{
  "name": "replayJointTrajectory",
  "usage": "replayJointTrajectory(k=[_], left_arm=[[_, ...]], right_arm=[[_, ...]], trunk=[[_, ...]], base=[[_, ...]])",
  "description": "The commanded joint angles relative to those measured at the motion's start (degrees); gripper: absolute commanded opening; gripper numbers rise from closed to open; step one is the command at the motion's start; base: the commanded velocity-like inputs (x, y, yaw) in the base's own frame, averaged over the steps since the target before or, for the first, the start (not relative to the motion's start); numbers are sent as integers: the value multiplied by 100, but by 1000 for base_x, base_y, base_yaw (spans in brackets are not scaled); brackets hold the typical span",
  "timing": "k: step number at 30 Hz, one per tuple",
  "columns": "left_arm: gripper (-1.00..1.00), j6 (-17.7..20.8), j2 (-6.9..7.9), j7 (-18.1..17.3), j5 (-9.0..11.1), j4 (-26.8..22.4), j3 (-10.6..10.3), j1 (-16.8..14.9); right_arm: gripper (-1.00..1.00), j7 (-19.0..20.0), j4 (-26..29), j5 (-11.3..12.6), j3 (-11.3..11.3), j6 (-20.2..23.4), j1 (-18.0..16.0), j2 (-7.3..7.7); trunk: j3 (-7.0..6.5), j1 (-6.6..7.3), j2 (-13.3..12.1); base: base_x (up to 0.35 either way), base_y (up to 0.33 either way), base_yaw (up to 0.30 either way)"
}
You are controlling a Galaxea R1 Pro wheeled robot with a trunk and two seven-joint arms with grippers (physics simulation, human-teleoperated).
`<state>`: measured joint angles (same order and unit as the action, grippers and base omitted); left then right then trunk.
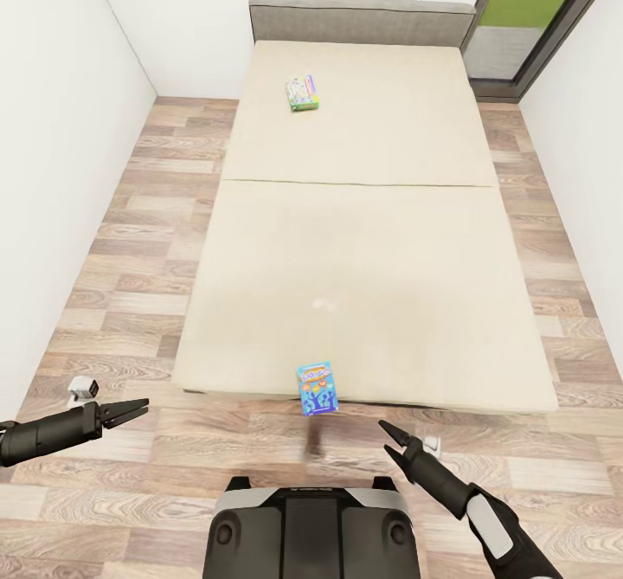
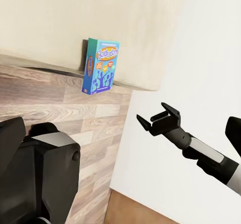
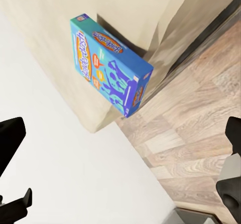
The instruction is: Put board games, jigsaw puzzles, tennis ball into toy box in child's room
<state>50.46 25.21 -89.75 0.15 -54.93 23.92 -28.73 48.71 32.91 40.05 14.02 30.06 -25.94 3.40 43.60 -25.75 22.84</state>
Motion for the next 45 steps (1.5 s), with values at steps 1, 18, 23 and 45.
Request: replayJointTrajectory(k=[1, 18, 23, 45], left_arm=[[100, 61, 1, -25, -6, -1, 0, -1], [100, 61, 1, -25, -6, -1, -1, -1], [100, 61, 1, -25, -6, -1, -1, -1], [100, 61, -3, -25, -6, -1, -8, -1]], right_arm=[[100, 6, -1, 28, 9, 42, -2, -1], [100, -34, -58, -324, 12, -206, -90, -45], [100, -28, -142, -369, 12, -252, -164, -91], [100, 18, -371, -402, 13, -298, -279, -97]], trunk=[[6, -3, 8], [6, -3, 8], [6, -3, 8], [6, -3, 8]], base=[[0, 0, 0], [0, 47, 0], [0, 9, 0], [0, 63, 0]])
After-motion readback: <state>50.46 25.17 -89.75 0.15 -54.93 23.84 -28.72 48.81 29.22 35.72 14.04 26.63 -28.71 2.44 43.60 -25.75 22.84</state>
